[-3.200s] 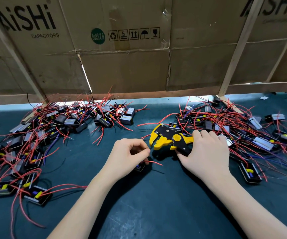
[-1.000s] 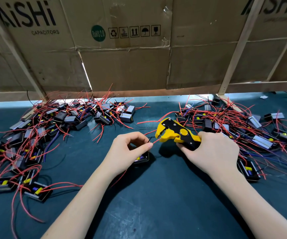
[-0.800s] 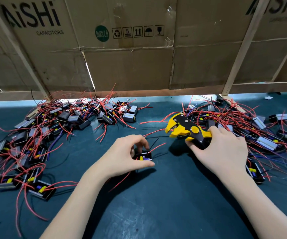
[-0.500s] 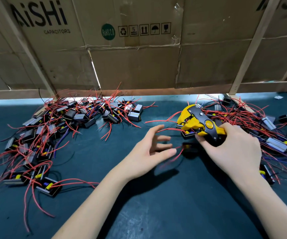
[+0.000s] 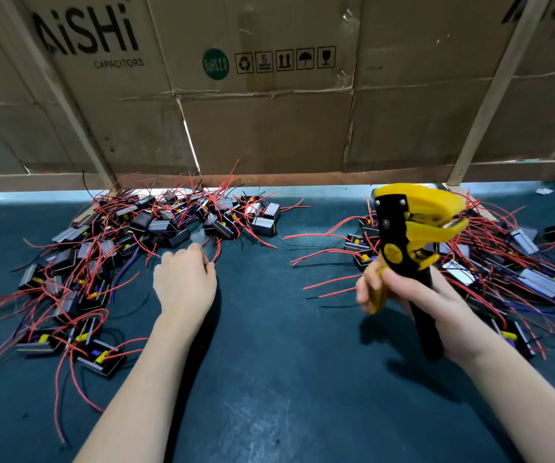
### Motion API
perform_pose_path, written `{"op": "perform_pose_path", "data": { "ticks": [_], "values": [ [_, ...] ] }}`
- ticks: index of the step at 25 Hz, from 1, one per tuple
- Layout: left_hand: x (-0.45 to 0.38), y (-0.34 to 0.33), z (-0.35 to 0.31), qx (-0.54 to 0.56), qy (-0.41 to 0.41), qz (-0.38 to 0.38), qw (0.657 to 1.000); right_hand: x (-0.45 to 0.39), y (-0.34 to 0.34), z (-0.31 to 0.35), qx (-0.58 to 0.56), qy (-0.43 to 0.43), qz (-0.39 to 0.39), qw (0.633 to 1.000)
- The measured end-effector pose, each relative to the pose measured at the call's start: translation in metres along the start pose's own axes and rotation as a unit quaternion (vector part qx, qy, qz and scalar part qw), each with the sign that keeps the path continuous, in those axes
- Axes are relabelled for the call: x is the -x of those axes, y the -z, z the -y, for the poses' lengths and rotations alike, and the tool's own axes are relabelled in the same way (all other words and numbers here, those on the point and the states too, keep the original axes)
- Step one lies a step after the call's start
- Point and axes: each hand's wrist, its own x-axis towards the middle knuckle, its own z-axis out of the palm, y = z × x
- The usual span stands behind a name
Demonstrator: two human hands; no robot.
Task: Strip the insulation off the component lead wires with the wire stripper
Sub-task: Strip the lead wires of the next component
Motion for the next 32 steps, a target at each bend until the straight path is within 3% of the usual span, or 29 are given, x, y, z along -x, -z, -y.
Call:
{"op": "perform_pose_path", "data": {
  "ticks": [3, 7, 10, 12, 13, 16, 17, 20, 25, 28, 32],
  "values": [
    [0.002, 0.000, -0.002, 0.100, -0.025, 0.032, 0.994, -0.002, -0.003, -0.005, -0.098, -0.080, 0.041, 0.991],
    [0.012, 0.019, -0.016, 0.226, -0.143, 0.109, 0.957, -0.008, 0.002, -0.015, -0.082, -0.102, -0.064, 0.989],
    [0.020, 0.033, -0.022, 0.279, -0.248, 0.261, 0.890, -0.012, 0.006, -0.016, -0.078, -0.107, -0.156, 0.979],
    [0.025, 0.037, -0.024, 0.298, -0.272, 0.347, 0.847, -0.014, 0.007, -0.015, -0.076, -0.118, -0.187, 0.972],
    [0.025, 0.036, -0.026, 0.311, -0.275, 0.333, 0.847, -0.014, 0.008, -0.015, -0.080, -0.124, -0.192, 0.970],
    [0.025, 0.028, -0.032, 0.315, -0.265, 0.146, 0.900, -0.011, 0.008, -0.010, -0.081, -0.142, -0.185, 0.969],
    [0.025, 0.026, -0.033, 0.279, -0.266, 0.119, 0.915, -0.010, 0.008, -0.008, -0.078, -0.142, -0.182, 0.970],
    [0.022, 0.019, -0.025, 0.170, -0.249, 0.117, 0.946, -0.007, 0.005, -0.005, -0.077, -0.134, -0.166, 0.974],
    [0.010, 0.017, -0.005, 0.163, -0.150, 0.039, 0.974, -0.005, 0.004, -0.007, -0.055, -0.119, -0.140, 0.981],
    [0.000, 0.015, 0.009, 0.061, -0.104, 0.000, 0.993, -0.004, 0.005, -0.008, -0.052, -0.118, -0.132, 0.983],
    [-0.010, 0.022, 0.032, -0.015, 0.036, -0.021, 0.999, -0.004, 0.004, -0.008, -0.048, -0.116, -0.136, 0.983]
  ]
}}
